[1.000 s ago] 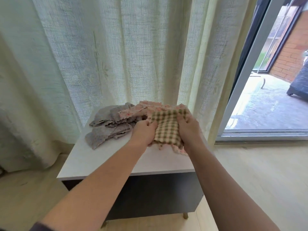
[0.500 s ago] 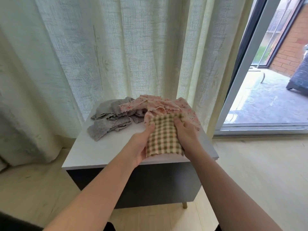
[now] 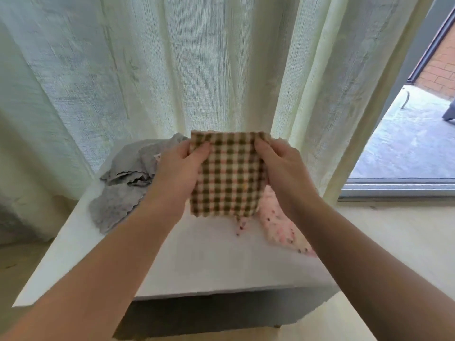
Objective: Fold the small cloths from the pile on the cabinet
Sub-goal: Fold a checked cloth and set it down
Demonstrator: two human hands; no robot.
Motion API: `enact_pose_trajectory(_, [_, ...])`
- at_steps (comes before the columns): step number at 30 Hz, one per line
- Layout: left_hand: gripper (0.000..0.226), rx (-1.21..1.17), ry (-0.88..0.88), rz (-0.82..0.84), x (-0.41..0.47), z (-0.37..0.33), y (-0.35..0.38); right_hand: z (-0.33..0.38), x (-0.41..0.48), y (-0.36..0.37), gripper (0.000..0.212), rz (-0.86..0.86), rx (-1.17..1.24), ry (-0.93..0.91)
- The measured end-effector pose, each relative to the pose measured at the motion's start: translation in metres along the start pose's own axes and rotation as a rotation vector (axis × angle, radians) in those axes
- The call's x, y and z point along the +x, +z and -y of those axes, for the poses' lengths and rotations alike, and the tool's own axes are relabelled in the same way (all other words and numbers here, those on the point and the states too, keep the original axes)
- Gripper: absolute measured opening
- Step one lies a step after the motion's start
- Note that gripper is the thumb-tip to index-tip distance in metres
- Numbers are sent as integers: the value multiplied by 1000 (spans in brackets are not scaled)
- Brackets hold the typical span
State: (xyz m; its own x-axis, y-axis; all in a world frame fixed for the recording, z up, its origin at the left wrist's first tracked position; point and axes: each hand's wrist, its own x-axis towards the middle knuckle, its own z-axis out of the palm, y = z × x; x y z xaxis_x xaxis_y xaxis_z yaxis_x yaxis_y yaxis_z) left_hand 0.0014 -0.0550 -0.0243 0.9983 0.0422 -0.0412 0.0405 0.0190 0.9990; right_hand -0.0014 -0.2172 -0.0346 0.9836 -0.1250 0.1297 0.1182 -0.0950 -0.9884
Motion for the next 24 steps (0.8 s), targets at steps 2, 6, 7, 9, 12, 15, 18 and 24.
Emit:
enact_pose_trajectory(2, [11, 7, -7, 31, 17, -4, 0, 1, 22, -10, 20, 72, 47, -2])
enact_pose_trajectory(6, [16, 44, 86, 10, 46, -15, 6, 3, 56, -18, 15, 118, 128, 18])
enact_pose_trajectory(7, [23, 49, 101, 14, 51, -20, 7, 6, 62, -20, 15, 142, 171, 34])
enact_pose_trajectory(9, [40, 10, 73, 51, 59, -34, 9, 17, 69, -23, 15, 204, 257, 70])
enact_pose_trajectory(12, [46, -40, 18, 163, 65, -68, 8, 47, 78, -29, 13, 265, 341, 90])
enact_pose_trajectory(15, [34, 23, 21, 316, 63, -122, 5, 98, 85, -39, 8, 265, 381, 96])
enact_pose_trajectory(18, [16, 219, 81, 353, 59, -191, 7, 161, 91, -53, 16, 256, 363, 110])
enact_pose_trajectory(24, [30, 527, 235, 299, 48, -335, 17, 308, 93, -88, 28, 230, 239, 170])
